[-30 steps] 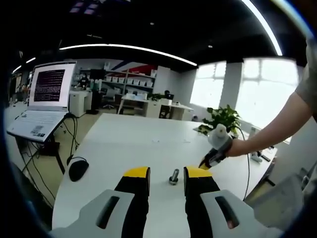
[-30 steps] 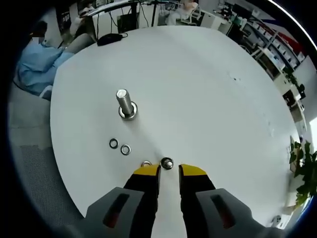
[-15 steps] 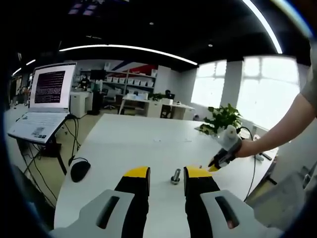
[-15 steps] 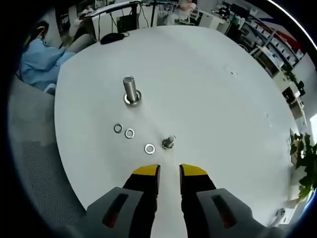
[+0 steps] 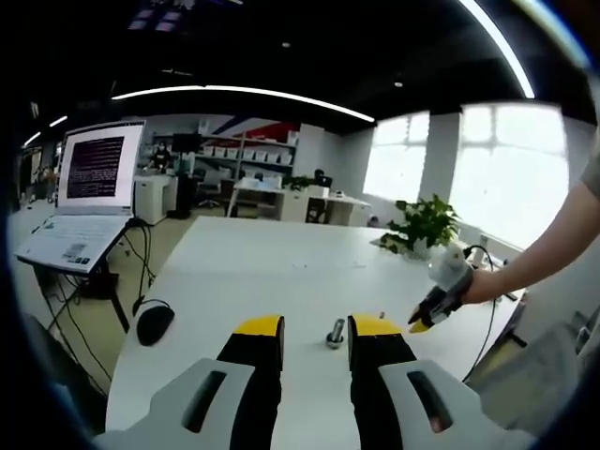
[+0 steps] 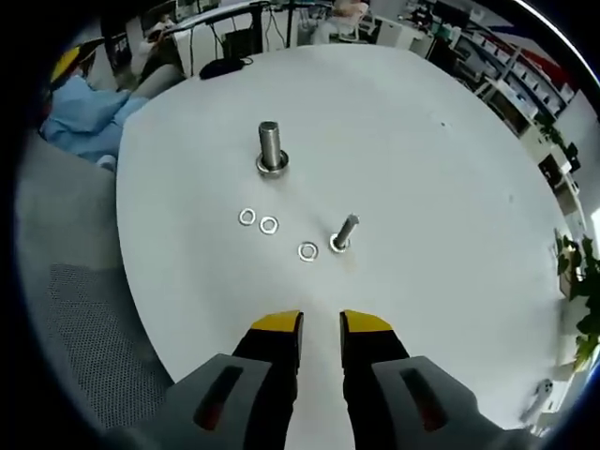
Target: Place the washer onto the threaded stud by aligning its center hole with the stud, sliding it down to the base, and recovering from edge contact or off-axis alignment until the washer reaches the visible bottom stop.
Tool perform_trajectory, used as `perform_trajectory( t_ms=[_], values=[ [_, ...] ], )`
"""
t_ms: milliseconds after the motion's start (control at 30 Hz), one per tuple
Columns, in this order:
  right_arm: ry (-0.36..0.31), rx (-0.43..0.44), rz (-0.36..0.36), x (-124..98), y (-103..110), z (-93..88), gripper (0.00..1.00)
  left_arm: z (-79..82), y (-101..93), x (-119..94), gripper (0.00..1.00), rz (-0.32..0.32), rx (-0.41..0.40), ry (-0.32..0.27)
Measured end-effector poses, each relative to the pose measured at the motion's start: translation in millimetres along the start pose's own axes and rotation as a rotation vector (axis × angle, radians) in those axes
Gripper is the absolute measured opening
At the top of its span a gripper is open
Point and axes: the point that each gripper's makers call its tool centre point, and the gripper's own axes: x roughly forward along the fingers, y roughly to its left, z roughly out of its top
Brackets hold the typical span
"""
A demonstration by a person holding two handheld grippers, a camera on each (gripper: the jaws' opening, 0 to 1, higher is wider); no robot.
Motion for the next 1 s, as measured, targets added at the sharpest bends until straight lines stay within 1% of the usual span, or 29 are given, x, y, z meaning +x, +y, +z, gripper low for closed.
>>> perform_trajectory(
  t_ms=[67, 200, 267, 367, 500, 667, 767, 1000],
  values=[
    [-0.003, -0.007, -0.003, -2, 1, 0.1, 0.18, 1.2, -0.2, 0, 0.25, -0.002, -0.001, -0.005],
    [0.016, -0.021, 0.0, 2, 3, -4.4, 0.18, 4.8, 1.8, -2, 0.25, 0.003, -0.01, -0.021],
    [0.023, -0.014, 0.006, 4, 5, -5.1, 0.18, 4.9, 3.2, -3, 0.25, 0.007, -0.014, -0.024],
    [0.02, -0.029, 0.012, 4, 12, -0.8, 0.18, 5.1, 3.0, -2, 0.25, 0.005, -0.014, -0.025],
    [0.018, -0.05, 0.019, 6, 16, 3.9, 0.18, 4.0, 2.1, -2, 0.25, 0.003, -0.014, -0.021],
    [0.01, -0.035, 0.03, 10, 18, 11.3, 0.2, 2.2, 0.5, -1, 0.25, -0.002, -0.013, -0.012],
    [0.013, -0.049, 0.033, 14, 21, 15.8, 0.2, 1.6, 0.1, -1, 0.25, -0.004, -0.013, -0.01],
    [0.022, -0.037, 0.046, 27, 26, 21.0, 0.21, -0.4, -0.5, 0, 0.25, -0.007, -0.011, 0.0]
  ],
)
